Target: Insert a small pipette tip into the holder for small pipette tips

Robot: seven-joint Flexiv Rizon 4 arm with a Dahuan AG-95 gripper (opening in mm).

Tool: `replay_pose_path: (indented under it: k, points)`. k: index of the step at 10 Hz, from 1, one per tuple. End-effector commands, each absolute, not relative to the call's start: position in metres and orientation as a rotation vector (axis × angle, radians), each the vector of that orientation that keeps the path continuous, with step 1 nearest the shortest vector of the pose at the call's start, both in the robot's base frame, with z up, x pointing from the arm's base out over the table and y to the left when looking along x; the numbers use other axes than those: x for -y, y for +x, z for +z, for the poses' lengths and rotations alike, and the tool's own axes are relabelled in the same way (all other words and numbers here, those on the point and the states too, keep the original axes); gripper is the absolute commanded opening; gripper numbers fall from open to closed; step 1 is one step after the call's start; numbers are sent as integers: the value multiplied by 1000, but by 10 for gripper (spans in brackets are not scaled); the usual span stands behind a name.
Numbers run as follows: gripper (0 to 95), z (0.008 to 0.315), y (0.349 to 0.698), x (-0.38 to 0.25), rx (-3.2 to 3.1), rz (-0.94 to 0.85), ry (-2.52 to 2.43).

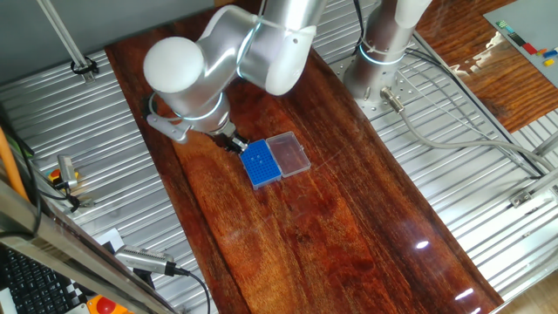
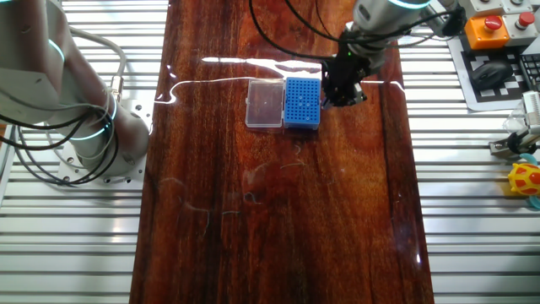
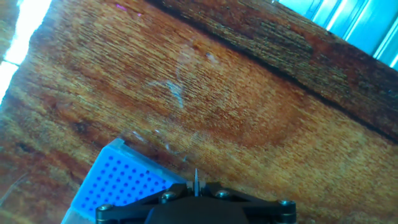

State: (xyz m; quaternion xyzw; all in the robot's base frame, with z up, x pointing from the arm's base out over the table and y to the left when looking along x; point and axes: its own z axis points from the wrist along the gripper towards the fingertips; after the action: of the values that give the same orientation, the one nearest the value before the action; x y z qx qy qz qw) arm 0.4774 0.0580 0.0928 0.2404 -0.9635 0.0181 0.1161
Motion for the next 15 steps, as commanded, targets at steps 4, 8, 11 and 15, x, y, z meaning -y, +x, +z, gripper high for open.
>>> replay_pose_path:
  k: [4, 8, 11, 15]
  points:
    - [0, 96, 435, -50, 2777, 59, 750]
    - [0, 98, 411, -42, 2691, 14, 775]
    - [0, 97, 408, -42, 2625, 9, 796]
    - [0, 97, 408, -42, 2619, 50, 804]
